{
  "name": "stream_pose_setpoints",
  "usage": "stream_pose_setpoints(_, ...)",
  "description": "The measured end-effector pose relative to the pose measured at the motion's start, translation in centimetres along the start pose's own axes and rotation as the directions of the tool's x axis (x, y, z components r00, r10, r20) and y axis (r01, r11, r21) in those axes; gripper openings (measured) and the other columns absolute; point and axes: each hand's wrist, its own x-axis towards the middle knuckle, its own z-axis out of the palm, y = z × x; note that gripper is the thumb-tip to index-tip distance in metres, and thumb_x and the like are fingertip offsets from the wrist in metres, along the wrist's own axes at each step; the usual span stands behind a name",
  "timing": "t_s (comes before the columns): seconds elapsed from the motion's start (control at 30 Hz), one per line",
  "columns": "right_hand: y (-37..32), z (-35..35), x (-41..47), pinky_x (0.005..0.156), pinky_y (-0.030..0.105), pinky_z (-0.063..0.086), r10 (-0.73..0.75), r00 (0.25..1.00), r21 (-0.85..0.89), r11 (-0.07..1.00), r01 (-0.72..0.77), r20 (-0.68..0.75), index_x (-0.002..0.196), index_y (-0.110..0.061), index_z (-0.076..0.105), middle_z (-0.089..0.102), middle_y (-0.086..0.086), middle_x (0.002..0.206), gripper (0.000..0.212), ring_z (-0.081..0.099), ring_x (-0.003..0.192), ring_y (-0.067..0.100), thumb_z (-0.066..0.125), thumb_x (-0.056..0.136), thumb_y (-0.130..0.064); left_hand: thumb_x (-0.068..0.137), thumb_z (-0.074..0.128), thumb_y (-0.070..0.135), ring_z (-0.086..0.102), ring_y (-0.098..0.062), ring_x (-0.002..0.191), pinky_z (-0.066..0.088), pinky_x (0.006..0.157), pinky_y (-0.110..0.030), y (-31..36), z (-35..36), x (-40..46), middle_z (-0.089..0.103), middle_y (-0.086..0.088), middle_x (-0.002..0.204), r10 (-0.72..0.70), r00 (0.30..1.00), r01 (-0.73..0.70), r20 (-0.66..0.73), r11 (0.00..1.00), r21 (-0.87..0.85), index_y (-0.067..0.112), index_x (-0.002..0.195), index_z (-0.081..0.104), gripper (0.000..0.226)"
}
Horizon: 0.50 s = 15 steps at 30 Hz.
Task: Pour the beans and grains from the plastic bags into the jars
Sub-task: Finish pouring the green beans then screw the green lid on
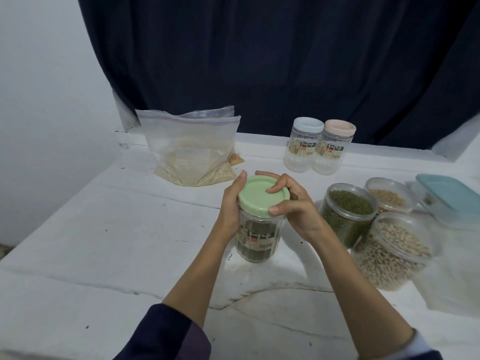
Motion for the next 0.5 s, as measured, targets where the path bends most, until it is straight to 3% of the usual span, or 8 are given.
stream_pose_setpoints(0.17,-0.3,-0.7,1.4,0.090,0.040,0.043,0.063,0.988,0.042,0.997,-0.070,0.139,0.063,-0.020,0.062,0.061,0.012,0.127,0.034,0.051,0.121,0.037,0.073,0.032,-0.011,0.076,0.045,0.035,0.062,-0.027,0.083,0.047,0.072,-0.035,0.1,-0.1,0.7,0.070,-0.009,0.080,-0.038,0.996,0.042,-0.076,0.998,0.052,0.015,0.077,0.074,0.036)
stream_pose_setpoints(0.27,-0.6,-1.1,2.0,0.088,0.039,0.044,0.114,0.973,0.005,0.993,-0.117,0.198,0.065,-0.020,0.063,0.061,0.015,0.126,0.044,0.052,0.119,0.038,0.085,0.026,-0.020,0.095,0.037,0.040,0.067,-0.022,0.076,0.054,0.065,-0.027,0.8,0.1,0.6,0.072,-0.010,0.078,-0.062,0.995,0.065,-0.073,0.997,0.034,0.006,0.086,0.069,0.048)
stream_pose_setpoints(0.33,-0.6,-1.2,1.6,0.086,0.034,0.047,0.087,0.987,-0.060,0.995,-0.080,0.134,0.070,-0.022,0.066,0.065,0.008,0.122,0.043,0.055,0.117,0.032,0.083,0.031,-0.018,0.101,0.022,0.045,0.069,-0.019,0.070,0.055,0.062,-0.024,0.8,0.5,0.7,0.072,-0.009,0.073,-0.072,0.989,0.073,-0.131,0.997,-0.003,0.004,0.085,0.067,0.064)
stream_pose_setpoints(0.4,-0.4,-0.9,0.8,0.087,0.029,0.049,0.012,1.000,-0.182,0.983,-0.011,0.007,0.090,-0.025,0.067,0.065,-0.003,0.120,0.051,0.056,0.115,0.022,0.083,0.042,-0.026,0.102,0.018,0.045,0.070,-0.020,0.067,0.056,0.062,-0.024,0.4,0.9,0.7,0.072,-0.009,0.070,-0.072,0.974,0.064,-0.214,0.997,-0.042,0.003,0.082,0.067,0.067)
stream_pose_setpoints(0.5,0.3,-0.7,-0.7,0.094,0.028,0.048,-0.140,0.985,-0.286,0.952,0.105,-0.105,0.121,-0.030,0.056,0.063,-0.005,0.122,0.065,0.055,0.118,0.017,0.077,0.060,-0.042,0.102,0.021,0.043,0.067,-0.035,0.084,0.052,0.080,-0.041,-0.4,1.2,1.2,0.070,-0.020,0.082,-0.037,0.949,0.032,-0.312,0.999,-0.021,0.005,0.077,0.070,0.067)
